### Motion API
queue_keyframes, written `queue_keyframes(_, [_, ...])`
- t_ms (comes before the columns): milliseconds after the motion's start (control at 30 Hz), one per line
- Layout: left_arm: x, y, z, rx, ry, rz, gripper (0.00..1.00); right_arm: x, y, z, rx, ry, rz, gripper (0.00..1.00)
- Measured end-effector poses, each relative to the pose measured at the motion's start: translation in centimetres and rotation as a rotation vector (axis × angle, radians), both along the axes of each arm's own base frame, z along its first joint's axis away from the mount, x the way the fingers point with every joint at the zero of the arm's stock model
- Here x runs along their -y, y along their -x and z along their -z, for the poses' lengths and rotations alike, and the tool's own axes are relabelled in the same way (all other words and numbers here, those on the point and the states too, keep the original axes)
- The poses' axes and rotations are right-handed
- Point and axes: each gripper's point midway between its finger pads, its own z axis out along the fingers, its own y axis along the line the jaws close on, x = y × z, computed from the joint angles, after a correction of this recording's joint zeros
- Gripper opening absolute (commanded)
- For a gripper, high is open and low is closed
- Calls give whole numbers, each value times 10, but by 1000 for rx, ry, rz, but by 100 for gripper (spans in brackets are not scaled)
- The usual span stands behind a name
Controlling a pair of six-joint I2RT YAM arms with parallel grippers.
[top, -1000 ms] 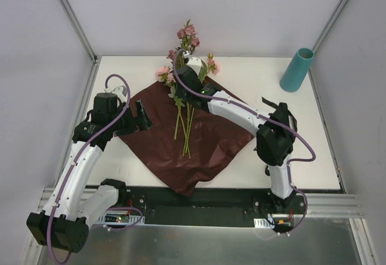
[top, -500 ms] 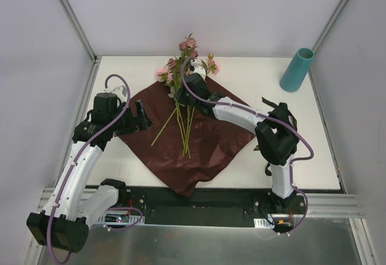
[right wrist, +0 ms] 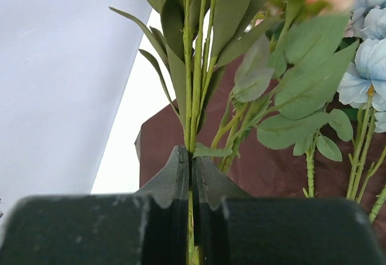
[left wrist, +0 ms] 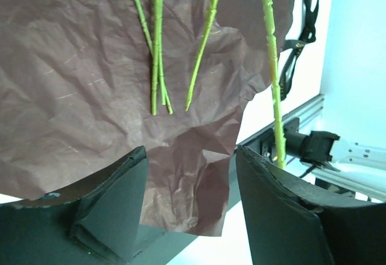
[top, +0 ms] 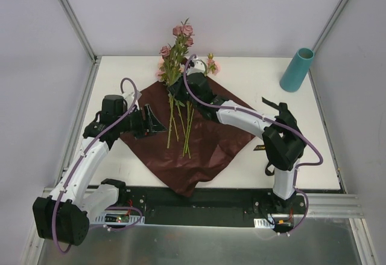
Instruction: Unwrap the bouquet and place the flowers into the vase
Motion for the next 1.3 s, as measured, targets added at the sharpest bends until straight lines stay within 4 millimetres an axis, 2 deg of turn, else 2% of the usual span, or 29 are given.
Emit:
queue_keyframes(133, [9,0,-4,-3,66,18,59,-2,1,-2,6,-5,-3,0])
queue_keyframes(267, [15,-3,-4,-6,119,17,67,-2,2,-2,10,-2,4,0])
queue_keyframes(633, [22,-8,-3,-56,192,-6,77,1,0,0,3,-6,45,0])
queue_keyframes(800, [26,-16,1,-104,223,-31,79,2,5,9,-37,-22,63,16])
queue_keyframes(867, [27,-19,1,-115,238,-40,79,2,9,13,-53,-17,66,20])
queue_keyframes(1033, [28,-23,-1,-98,253,-47,78,3,16,25,-103,2,83,2])
queue_keyframes(1100, [28,-21,5,-112,251,-52,77,5,17,28,-118,7,94,6])
queue_keyframes(1167, [27,-19,10,-128,247,-57,76,7,18,32,-132,18,104,0])
queue_keyframes(1300, [27,-20,21,-162,238,-65,75,10,19,37,-147,36,112,0])
